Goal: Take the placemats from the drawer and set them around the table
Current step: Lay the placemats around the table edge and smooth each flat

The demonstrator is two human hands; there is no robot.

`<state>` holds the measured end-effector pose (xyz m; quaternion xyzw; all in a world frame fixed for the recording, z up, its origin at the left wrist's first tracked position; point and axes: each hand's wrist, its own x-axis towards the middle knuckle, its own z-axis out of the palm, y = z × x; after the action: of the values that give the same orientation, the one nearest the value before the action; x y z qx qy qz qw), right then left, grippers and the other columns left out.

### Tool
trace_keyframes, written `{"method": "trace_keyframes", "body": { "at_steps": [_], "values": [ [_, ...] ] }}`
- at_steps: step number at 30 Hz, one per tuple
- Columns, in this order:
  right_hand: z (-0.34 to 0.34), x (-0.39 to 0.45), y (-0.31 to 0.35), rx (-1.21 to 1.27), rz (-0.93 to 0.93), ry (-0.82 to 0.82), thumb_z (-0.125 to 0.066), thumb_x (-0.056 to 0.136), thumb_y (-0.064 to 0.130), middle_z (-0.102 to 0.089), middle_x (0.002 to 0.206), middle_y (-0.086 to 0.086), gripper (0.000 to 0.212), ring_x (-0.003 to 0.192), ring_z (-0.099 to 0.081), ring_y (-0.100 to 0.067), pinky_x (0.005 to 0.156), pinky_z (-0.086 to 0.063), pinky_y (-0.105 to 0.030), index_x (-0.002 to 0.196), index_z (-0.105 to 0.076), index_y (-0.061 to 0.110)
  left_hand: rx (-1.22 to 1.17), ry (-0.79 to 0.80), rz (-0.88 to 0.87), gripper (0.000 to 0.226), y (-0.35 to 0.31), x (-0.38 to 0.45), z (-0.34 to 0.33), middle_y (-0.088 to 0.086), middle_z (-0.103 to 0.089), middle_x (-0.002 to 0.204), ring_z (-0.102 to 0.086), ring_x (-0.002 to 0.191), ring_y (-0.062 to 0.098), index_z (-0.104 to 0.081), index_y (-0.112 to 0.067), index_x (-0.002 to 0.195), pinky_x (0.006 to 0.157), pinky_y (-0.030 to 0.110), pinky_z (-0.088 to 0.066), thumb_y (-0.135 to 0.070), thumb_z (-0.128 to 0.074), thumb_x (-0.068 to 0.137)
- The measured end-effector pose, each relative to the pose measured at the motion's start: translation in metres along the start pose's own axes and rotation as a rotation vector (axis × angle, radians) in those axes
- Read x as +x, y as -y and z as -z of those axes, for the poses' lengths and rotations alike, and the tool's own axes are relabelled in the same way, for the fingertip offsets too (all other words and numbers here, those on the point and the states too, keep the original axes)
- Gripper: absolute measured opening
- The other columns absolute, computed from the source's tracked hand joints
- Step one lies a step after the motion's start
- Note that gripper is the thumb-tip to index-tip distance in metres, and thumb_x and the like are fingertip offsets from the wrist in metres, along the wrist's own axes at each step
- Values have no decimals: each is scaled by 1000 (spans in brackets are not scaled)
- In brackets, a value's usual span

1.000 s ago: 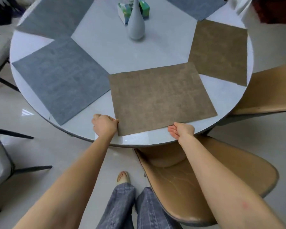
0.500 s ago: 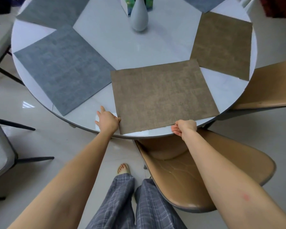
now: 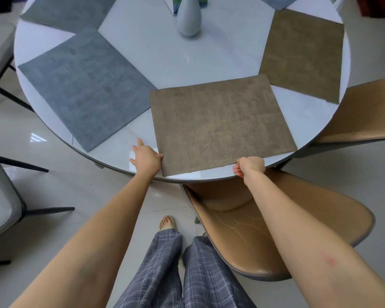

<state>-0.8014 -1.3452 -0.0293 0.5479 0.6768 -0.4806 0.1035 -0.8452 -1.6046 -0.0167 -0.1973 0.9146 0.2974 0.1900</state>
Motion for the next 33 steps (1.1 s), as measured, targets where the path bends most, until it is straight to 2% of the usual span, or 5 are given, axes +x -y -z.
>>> {"method": "trace_keyframes", "body": {
  "at_steps": [13, 22, 27, 30, 33],
  "values": [
    [-3, 7, -1, -44, 5, -1, -54, 90, 5, -58, 57, -9, 15, 42, -51, -12, 35, -35, -19, 99, -63, -2, -57, -54, 28, 25, -2, 0, -2, 19, -49, 140, -21, 144, 30, -45, -22, 79, 113, 60, -19, -14, -66, 89],
    [-1, 2, -4, -61, 41, -16, -58, 90, 11, -63, 61, -8, 19, 46, -55, -11, 41, -43, -22, 103, -64, -2, 13, -35, 33, 23, 0, 3, -5, 13, -33, 149, -17, 146, 31, -66, 4, 90, 114, 60, -18, -19, -66, 90],
    [13, -21, -2, -489, 471, -202, -54, 94, 25, -62, 70, -6, 31, 68, -57, -24, 61, -44, -30, 68, -54, 11, 140, -129, -201, 56, 9, -15, -11, 21, 3, 159, -2, 147, 39, -36, -5, 139, 117, 57, -8, -28, -60, 93],
    [1, -24, 7, -561, 791, -189, -48, 96, 14, -60, 97, -5, 8, 93, -55, -21, 73, -44, -32, 98, -55, 11, 353, -160, -545, 70, 7, -19, -23, 17, 8, 160, 8, 147, 36, -12, -12, 153, 118, 46, 2, -42, -42, 98],
    [-35, -12, 22, -634, 973, -80, -45, 98, 17, -49, 138, -8, 34, 131, -41, -24, 106, -37, -38, 131, -47, 11, 468, -105, -712, 69, -10, -8, -47, 12, 3, 161, 5, 148, 32, -9, -14, 154, 118, 44, 4, -52, -19, 98]
  ]
}}
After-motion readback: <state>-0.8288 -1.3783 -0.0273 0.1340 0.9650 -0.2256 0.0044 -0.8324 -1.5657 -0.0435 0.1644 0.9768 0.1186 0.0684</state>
